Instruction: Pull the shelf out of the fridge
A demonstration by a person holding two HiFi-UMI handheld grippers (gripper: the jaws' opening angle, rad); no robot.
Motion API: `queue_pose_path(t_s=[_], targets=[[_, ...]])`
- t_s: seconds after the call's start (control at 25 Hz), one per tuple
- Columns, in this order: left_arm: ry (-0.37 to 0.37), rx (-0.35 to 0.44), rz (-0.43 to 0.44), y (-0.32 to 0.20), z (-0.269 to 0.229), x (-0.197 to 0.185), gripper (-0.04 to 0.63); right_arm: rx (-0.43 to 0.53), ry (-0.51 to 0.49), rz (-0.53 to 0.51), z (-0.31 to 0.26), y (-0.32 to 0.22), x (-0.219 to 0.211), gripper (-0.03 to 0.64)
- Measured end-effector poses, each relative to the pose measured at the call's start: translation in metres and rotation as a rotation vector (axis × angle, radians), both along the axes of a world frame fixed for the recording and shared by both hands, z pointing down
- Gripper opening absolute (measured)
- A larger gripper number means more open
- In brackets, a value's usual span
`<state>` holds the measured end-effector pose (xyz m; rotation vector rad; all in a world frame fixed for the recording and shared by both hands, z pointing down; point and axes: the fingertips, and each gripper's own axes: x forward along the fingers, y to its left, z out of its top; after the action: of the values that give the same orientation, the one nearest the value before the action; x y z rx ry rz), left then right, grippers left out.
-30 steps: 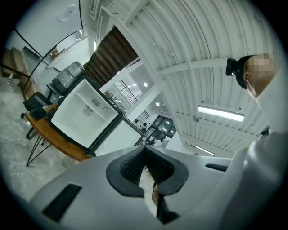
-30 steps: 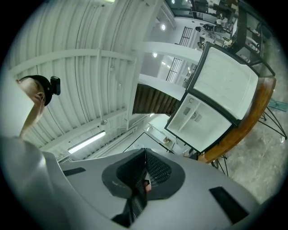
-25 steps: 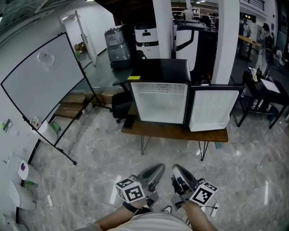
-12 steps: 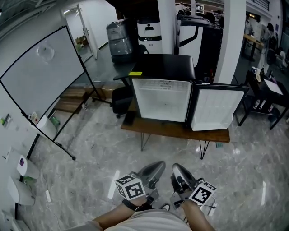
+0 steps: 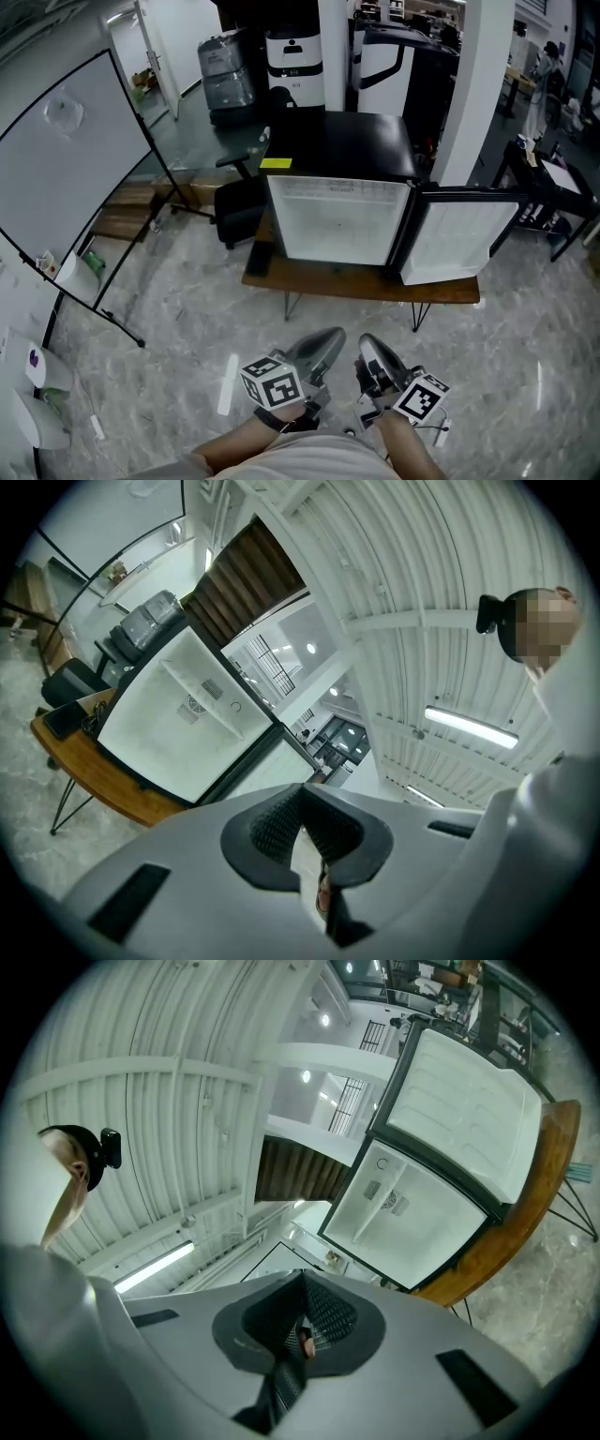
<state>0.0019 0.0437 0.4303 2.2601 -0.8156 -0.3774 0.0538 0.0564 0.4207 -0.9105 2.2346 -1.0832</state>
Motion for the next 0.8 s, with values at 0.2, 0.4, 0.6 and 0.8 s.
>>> queue_pose_path(t_s=[0.2, 0.4, 0.6, 0.8], targets=[[0.009, -0.006, 0.038, -0.05, 0.002, -0.023, 0.006, -0.017, 0.004, 0.043, 0.004, -0.046, -0.023, 0.02], [0.033, -0.022, 0.076, -0.09, 0.005, -0.04, 0.006, -0.04, -0.014, 0.099, 0.007, -0.086, -0.035, 0.02], [0.075, -0.065, 0.093, -0.117, 0.014, -0.05, 0.006, -0.069, -0.059, 0.156, 0.014, -0.115, -0.033, 0.02], [0.119, -0.118, 0.068, -0.149, 0.027, -0.052, 0.006, -0.098, -0.093, 0.187, 0.023, -0.146, -0.023, 0.02]])
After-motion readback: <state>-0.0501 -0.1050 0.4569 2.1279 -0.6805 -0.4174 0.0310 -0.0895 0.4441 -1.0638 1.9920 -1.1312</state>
